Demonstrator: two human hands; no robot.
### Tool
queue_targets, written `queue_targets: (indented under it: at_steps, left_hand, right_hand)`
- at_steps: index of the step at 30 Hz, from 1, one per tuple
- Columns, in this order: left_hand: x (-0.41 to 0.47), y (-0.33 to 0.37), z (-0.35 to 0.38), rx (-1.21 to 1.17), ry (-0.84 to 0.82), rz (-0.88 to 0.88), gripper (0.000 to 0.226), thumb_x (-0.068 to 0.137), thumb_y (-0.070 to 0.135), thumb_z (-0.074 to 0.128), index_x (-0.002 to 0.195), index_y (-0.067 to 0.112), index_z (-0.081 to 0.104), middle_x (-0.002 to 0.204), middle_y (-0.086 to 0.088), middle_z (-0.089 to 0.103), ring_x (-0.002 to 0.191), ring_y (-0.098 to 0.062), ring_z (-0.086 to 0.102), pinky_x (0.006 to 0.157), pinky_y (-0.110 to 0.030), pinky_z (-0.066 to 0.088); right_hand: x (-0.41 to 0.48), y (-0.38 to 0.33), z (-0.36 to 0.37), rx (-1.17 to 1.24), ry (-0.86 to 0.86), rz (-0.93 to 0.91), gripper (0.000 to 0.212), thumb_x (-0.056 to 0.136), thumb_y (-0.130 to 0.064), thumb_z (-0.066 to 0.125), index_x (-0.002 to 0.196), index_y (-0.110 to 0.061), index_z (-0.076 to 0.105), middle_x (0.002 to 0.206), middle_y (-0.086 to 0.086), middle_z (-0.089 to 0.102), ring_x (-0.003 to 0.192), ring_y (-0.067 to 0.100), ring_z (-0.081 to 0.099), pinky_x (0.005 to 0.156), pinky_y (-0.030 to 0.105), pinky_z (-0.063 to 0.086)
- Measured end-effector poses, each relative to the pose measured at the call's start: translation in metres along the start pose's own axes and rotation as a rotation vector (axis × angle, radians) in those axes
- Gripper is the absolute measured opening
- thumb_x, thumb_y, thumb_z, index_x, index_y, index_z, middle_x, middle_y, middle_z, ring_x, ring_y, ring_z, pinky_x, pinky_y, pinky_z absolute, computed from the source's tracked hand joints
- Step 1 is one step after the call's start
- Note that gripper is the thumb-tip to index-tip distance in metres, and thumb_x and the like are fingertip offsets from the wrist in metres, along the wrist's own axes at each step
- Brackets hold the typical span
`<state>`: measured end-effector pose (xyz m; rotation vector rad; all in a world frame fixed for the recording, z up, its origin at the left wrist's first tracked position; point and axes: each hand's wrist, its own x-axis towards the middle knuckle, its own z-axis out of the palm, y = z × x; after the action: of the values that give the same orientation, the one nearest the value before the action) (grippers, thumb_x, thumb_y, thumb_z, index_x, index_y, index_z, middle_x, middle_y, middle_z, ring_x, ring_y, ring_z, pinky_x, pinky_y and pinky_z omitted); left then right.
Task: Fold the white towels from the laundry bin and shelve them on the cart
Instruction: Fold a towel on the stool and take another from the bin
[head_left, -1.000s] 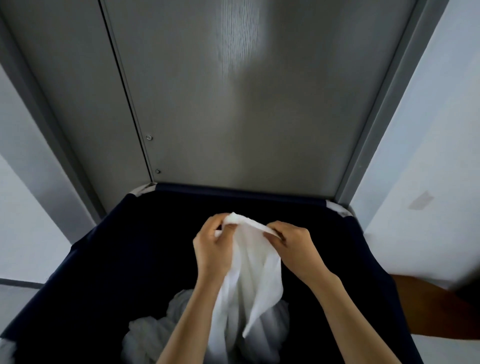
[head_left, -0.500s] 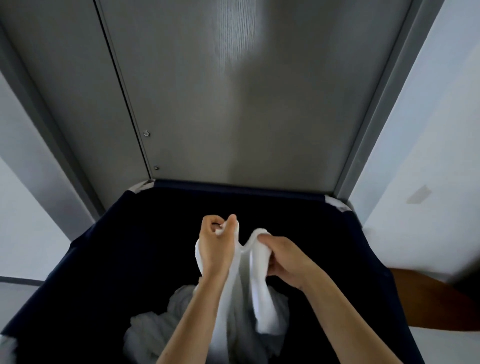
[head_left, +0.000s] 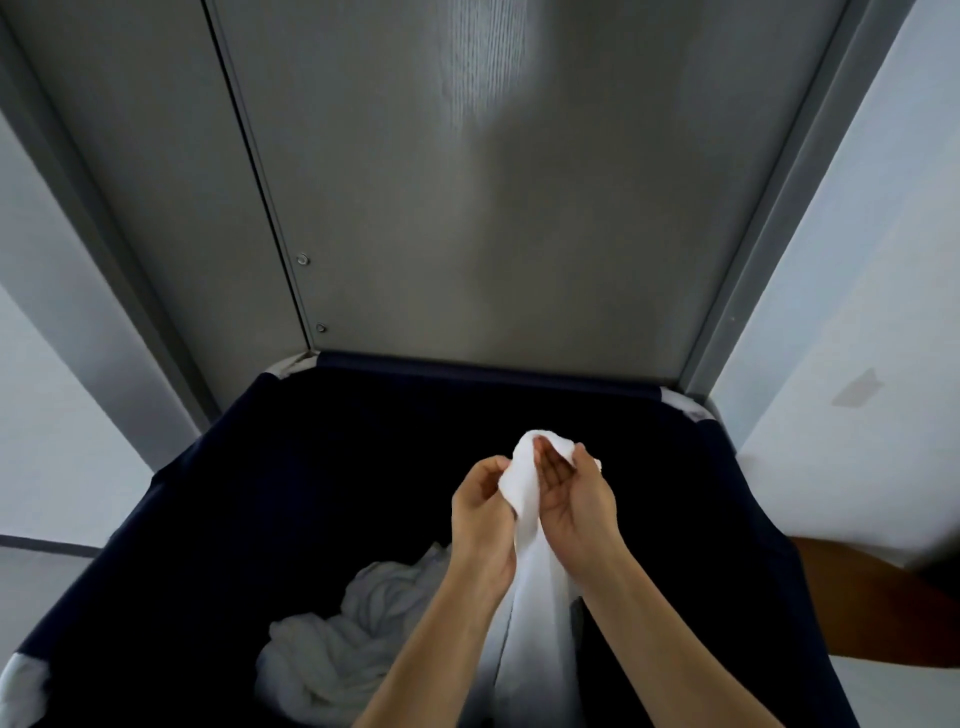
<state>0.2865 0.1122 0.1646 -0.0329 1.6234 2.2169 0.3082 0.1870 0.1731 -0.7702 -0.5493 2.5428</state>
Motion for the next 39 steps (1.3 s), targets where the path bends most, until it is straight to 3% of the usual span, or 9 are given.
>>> queue_targets:
  at_steps: [4,9,11,17,21,24,29,36,39]
  left_hand:
    - [0.003,-0.008,0.003,0.104,0.052,0.062,0.022,0.09,-0.001,0.053,0.072,0.01,0.05,0.065,-0.001,0.048,0.056,-0.007,0.043,0.05,-0.017,0.038]
    - [0.0,-0.011,0.004,0.076,-0.04,-0.014,0.014,0.085,0.009,0.066,0.099,0.012,0.065,0.09,-0.001,0.071,0.083,-0.012,0.069,0.073,-0.021,0.055]
    - [0.0,-0.012,0.002,0.095,-0.108,-0.009,0.01,0.088,0.008,0.062,0.093,0.009,0.07,0.089,-0.006,0.073,0.087,-0.018,0.07,0.078,-0.028,0.056]
    - [0.007,-0.019,0.002,0.158,0.047,-0.01,0.01,0.086,0.007,0.064,0.08,0.008,0.072,0.074,-0.01,0.07,0.072,-0.022,0.067,0.069,-0.033,0.054]
    - [0.006,-0.023,0.001,0.158,0.119,0.049,0.013,0.087,0.009,0.062,0.079,0.013,0.071,0.068,-0.003,0.066,0.069,-0.015,0.061,0.065,-0.03,0.05]
    - [0.005,-0.019,-0.001,0.11,0.16,0.089,0.016,0.088,0.008,0.062,0.079,0.017,0.072,0.067,0.004,0.066,0.069,-0.01,0.061,0.069,-0.029,0.05]
    - [0.004,-0.008,-0.001,-0.011,0.183,0.117,0.021,0.088,0.003,0.06,0.079,0.019,0.072,0.071,0.007,0.07,0.074,-0.008,0.065,0.075,-0.03,0.054]
    - [0.005,-0.004,0.001,-0.14,0.202,0.148,0.017,0.088,0.001,0.058,0.084,0.012,0.07,0.084,0.002,0.07,0.079,-0.003,0.065,0.078,-0.015,0.05]
    - [0.005,-0.004,-0.002,-0.163,0.21,0.169,0.016,0.088,0.002,0.059,0.085,0.013,0.071,0.084,0.001,0.069,0.076,-0.005,0.06,0.081,-0.021,0.048]
  right_hand:
    - [0.002,0.007,-0.008,-0.015,0.07,-0.056,0.036,0.101,-0.024,0.037,0.089,0.0,0.061,0.066,0.006,0.071,0.063,0.011,0.07,0.069,0.019,0.055]
    - [-0.009,0.005,-0.008,-0.205,0.101,0.003,0.04,0.099,-0.033,0.04,0.085,-0.003,0.064,0.063,0.009,0.068,0.061,0.02,0.066,0.063,0.03,0.055]
    - [-0.009,0.004,-0.008,-0.187,0.092,0.033,0.04,0.098,-0.035,0.041,0.088,-0.003,0.062,0.064,0.01,0.068,0.057,0.019,0.066,0.058,0.029,0.055]
    - [-0.001,0.011,-0.009,-0.194,0.052,-0.062,0.045,0.103,-0.024,0.028,0.082,-0.003,0.061,0.064,0.007,0.069,0.059,0.011,0.068,0.075,0.024,0.049]
    - [-0.002,0.012,-0.008,-0.189,0.048,-0.045,0.045,0.103,-0.027,0.028,0.085,-0.002,0.061,0.071,0.006,0.07,0.066,0.011,0.068,0.067,0.019,0.05]
    - [-0.004,0.012,-0.005,-0.3,0.05,-0.084,0.043,0.103,-0.029,0.028,0.088,-0.007,0.062,0.084,0.007,0.069,0.083,0.015,0.064,0.076,0.023,0.047]
    - [-0.006,0.011,-0.007,-0.422,0.027,-0.164,0.043,0.103,-0.027,0.024,0.094,-0.011,0.063,0.079,0.0,0.073,0.087,0.014,0.066,0.079,0.025,0.049]
    - [-0.003,0.011,-0.009,-0.276,-0.04,-0.124,0.05,0.104,-0.031,0.02,0.093,-0.002,0.059,0.081,0.005,0.074,0.071,0.017,0.071,0.068,0.029,0.052]
    - [-0.002,0.01,-0.009,-0.254,-0.043,-0.131,0.049,0.104,-0.031,0.02,0.095,-0.002,0.059,0.085,0.006,0.074,0.075,0.019,0.071,0.065,0.028,0.055]
